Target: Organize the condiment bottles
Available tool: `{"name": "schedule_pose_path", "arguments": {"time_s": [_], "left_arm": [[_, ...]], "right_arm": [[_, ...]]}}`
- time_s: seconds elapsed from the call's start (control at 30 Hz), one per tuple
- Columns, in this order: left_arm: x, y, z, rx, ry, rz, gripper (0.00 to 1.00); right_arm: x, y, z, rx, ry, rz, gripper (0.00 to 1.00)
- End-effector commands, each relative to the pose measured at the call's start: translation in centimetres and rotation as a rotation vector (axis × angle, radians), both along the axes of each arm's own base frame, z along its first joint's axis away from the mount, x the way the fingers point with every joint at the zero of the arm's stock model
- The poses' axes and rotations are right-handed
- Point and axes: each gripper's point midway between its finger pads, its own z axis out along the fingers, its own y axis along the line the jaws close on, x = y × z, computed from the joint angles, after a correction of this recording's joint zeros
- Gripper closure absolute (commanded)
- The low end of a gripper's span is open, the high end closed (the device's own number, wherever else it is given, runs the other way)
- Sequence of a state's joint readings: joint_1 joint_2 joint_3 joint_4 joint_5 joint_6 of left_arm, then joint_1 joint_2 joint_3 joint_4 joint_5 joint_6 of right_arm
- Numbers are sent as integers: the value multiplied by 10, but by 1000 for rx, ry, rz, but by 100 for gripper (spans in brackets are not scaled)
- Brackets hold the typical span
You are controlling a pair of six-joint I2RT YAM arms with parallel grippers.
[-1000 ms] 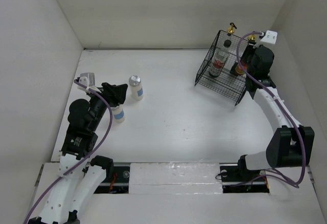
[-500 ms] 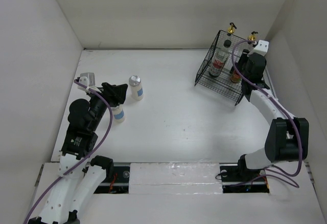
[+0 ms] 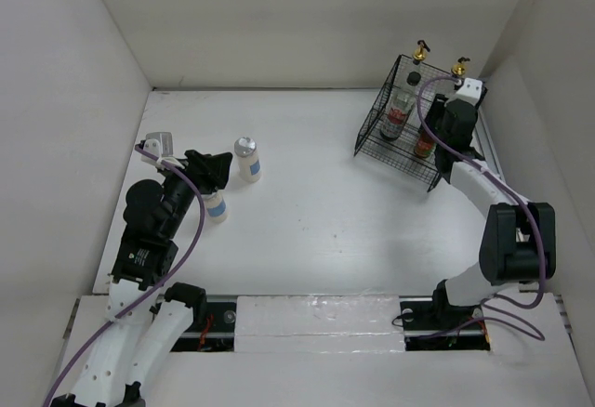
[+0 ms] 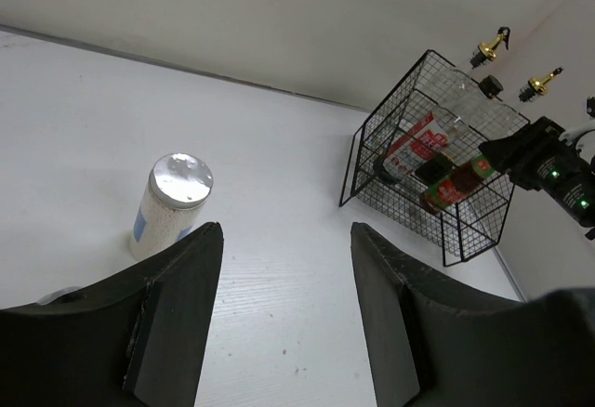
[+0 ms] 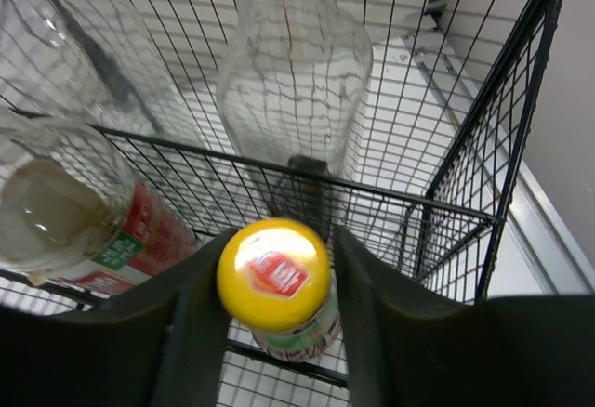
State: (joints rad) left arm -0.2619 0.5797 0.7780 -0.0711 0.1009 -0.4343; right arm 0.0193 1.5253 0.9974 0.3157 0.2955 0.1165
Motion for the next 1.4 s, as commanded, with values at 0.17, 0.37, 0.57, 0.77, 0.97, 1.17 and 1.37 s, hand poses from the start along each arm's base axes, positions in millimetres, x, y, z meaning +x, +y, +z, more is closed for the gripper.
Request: {"name": "schedule_pose_path", "arguments": {"time_s": [0.17,0.37,0.57,0.77,0.97,1.17,1.37], "left_arm": [[0,-1,13,-1,-58,-10,47],[0,1,13,-1,-58,-1,47],[-1,5,18,-4,-66,19,48],[-8,20,30,-29,-110,97,48],[-8,25,26,-26,-103,117,48],[-10,25,28,-29,-111,118,48],[-10,25,28,-29,-111,118,48]], "right_arm": [[2,4,74,26,-218,-4,31],[-25,13,136,33,-331,25,23],[-65,61,184,50,-433,234,33],[-101,237,155,102,-360,972,79],[-133,383,71,67,-194,1354,27],[-106,450,27,13,-124,1408,7],[-71,493,-24,-108,-39,1350,0]]}}
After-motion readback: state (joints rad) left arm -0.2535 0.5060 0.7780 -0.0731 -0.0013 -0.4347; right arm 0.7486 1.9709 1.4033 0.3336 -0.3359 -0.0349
